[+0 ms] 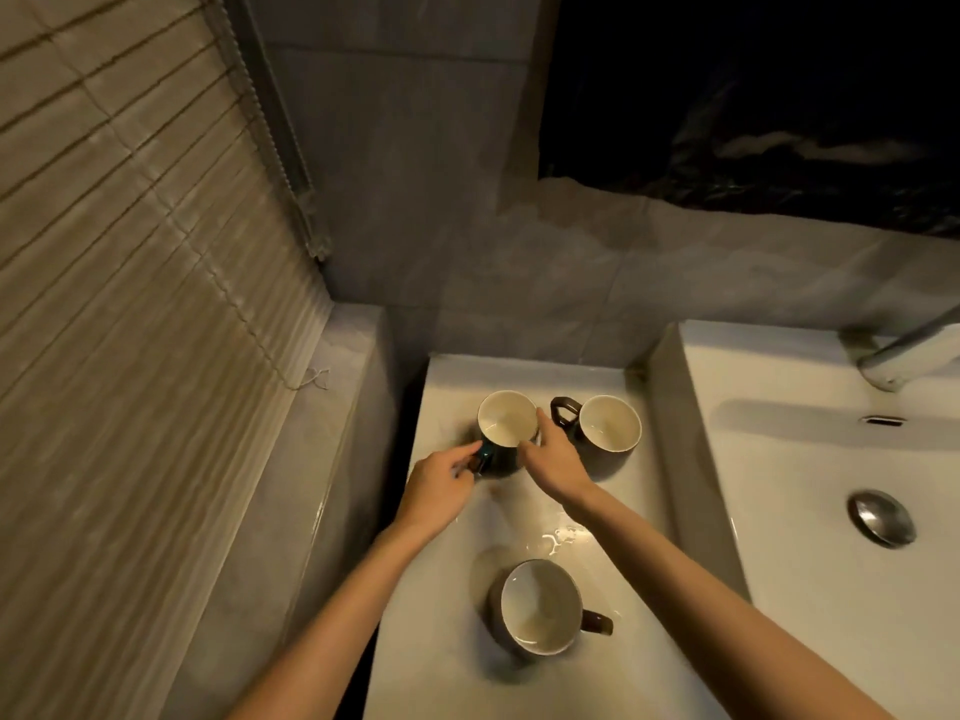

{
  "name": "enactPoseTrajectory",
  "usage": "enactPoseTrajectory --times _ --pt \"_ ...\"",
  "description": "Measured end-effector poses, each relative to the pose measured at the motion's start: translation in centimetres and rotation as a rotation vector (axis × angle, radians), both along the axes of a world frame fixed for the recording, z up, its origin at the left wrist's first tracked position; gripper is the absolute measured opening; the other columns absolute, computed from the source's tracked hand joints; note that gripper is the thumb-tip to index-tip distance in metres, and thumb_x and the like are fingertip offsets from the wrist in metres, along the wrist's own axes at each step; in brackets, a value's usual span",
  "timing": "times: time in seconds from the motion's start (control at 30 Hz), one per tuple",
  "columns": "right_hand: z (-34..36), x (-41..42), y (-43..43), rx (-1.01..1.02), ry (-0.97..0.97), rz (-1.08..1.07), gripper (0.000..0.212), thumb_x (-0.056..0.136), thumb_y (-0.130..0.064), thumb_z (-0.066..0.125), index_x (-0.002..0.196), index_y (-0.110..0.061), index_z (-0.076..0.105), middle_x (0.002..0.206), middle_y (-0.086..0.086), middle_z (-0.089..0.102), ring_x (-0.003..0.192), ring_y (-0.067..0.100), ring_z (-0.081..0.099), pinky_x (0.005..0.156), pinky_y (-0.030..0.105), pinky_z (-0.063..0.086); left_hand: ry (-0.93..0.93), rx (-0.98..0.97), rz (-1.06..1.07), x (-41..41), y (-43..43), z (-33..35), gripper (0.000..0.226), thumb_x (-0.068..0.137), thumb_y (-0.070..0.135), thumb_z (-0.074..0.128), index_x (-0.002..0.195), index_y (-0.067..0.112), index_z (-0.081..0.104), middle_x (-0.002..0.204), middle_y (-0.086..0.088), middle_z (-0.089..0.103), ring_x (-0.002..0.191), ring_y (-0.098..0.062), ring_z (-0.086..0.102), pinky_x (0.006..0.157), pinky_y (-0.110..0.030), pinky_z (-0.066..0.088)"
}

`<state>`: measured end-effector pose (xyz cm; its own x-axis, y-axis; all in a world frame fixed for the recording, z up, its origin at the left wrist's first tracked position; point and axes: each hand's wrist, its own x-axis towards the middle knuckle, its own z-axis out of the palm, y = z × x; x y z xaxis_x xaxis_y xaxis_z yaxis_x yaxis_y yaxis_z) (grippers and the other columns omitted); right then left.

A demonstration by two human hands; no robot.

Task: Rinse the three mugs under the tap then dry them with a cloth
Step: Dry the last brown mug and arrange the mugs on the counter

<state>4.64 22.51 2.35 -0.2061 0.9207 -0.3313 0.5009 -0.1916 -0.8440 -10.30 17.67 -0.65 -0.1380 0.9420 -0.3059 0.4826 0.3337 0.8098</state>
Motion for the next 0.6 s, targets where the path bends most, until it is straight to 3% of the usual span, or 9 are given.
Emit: enactPoseTrajectory --times 0.1,0.2,0.3,0.37,0.47,0.53,0.6 --pt "0.5 -0.5 1.7 -0.015 -0.049 0.057 0.049 0.097 -0.005 0.039 0.146 -0.008 0.033 0.147 0.010 0.040 0.135 0.025 0.037 0.106 0.028 0.031 -0.090 -0.037 -0.053 0.9 -1.2 -0.2 0.048 0.090 -0.002 0.046 0.135 0.015 0.052 0.129 -0.001 0.061 0.124 -0.011 0.052 0.093 -0.009 0.032" --pt "0.6 -1.2 3.2 0.009 -0.070 0.172 0.045 0.097 -0.004 0.038 0.140 -0.009 0.046 0.146 0.006 0.045 0.136 0.022 0.038 0.104 0.022 0.029 -0.086 -0.066 -0.126 2.1 -1.6 -0.1 0.046 0.091 0.004 0.047 0.134 0.020 0.053 0.130 0.007 0.059 0.120 -0.005 0.050 0.092 -0.010 0.033" --pt "1.1 -0.9 3.8 0.075 -0.140 0.236 0.042 0.095 -0.005 0.041 0.135 -0.011 0.053 0.140 0.005 0.052 0.130 0.021 0.046 0.104 0.024 0.034 0.056 0.047 -0.102 1.9 -1.3 0.1 0.040 0.088 0.013 0.053 0.125 0.027 0.061 0.121 0.006 0.063 0.104 -0.008 0.059 0.091 -0.020 0.047" --pt "1.6 0.4 4.0 0.253 -0.254 0.216 0.039 0.093 -0.007 0.045 0.130 -0.014 0.058 0.134 0.004 0.056 0.122 0.022 0.051 0.102 0.027 0.036 0.194 0.199 -0.040 0.8 -0.8 0.7 0.038 0.082 0.017 0.063 0.119 0.026 0.065 0.110 0.004 0.059 0.094 -0.010 0.055 0.085 -0.029 0.051" --pt "1.8 3.7 4.1 0.467 -0.568 0.107 0.037 0.092 -0.025 0.052 0.129 -0.021 0.056 0.134 0.003 0.053 0.121 0.028 0.043 0.099 0.034 0.037 0.395 0.331 -0.090 -1.0 0.8 1.4 0.065 0.072 0.026 0.076 0.132 0.031 0.051 0.124 0.003 0.041 0.113 -0.021 0.040 0.091 -0.035 0.046" --pt "1.8 5.6 4.1 0.351 -0.792 0.080 0.058 0.088 -0.046 0.057 0.139 -0.023 0.043 0.145 0.006 0.039 0.128 0.034 0.034 0.101 0.040 0.037 0.450 0.215 -0.209 -1.9 2.5 1.4 0.089 0.067 0.034 0.080 0.143 0.036 0.034 0.144 0.001 0.025 0.130 -0.024 0.025 0.102 -0.040 0.039" --pt "1.4 6.7 4.3 0.131 -0.849 0.189 0.084 0.081 -0.053 0.064 0.149 -0.026 0.023 0.155 0.009 0.020 0.135 0.040 0.024 0.104 0.046 0.036 0.472 0.076 -0.327 -2.3 4.2 1.0 0.105 0.062 0.036 0.083 0.148 0.038 0.021 0.155 0.000 0.014 0.140 -0.025 0.013 0.111 -0.041 0.030"
